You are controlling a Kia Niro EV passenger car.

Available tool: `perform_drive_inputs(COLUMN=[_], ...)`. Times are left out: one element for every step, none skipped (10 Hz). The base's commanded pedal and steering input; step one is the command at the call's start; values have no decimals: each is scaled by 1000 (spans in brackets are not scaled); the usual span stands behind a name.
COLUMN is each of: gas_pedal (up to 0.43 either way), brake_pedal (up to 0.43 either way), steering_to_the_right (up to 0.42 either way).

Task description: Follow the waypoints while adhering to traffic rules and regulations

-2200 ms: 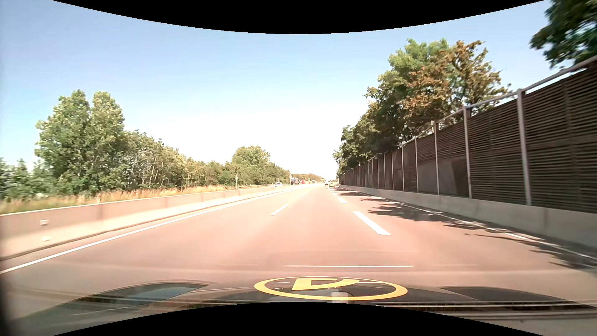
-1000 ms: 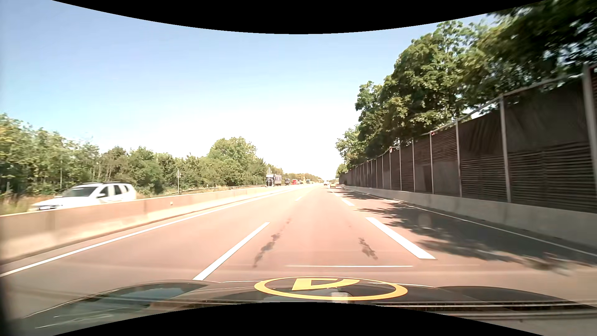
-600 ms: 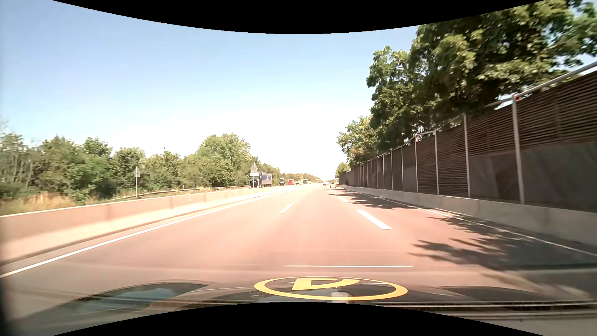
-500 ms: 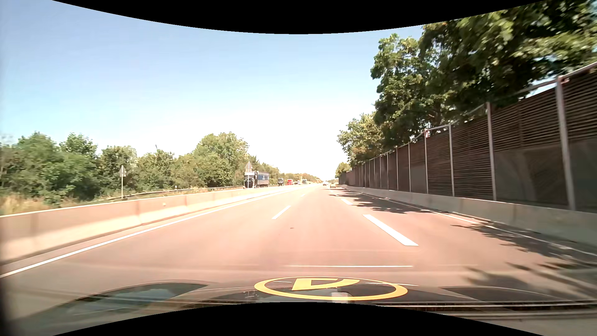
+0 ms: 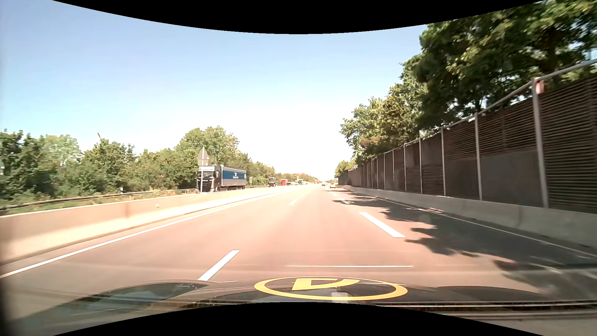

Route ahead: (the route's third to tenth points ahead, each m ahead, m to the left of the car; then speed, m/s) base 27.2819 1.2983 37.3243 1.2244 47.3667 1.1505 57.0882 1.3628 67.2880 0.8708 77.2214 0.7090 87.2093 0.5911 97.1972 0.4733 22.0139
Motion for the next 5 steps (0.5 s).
perform_drive_inputs(gas_pedal=[228,228,228,228,228], brake_pedal=[0,0,0,0,0], steering_to_the_right=[1,2,1,2,2])
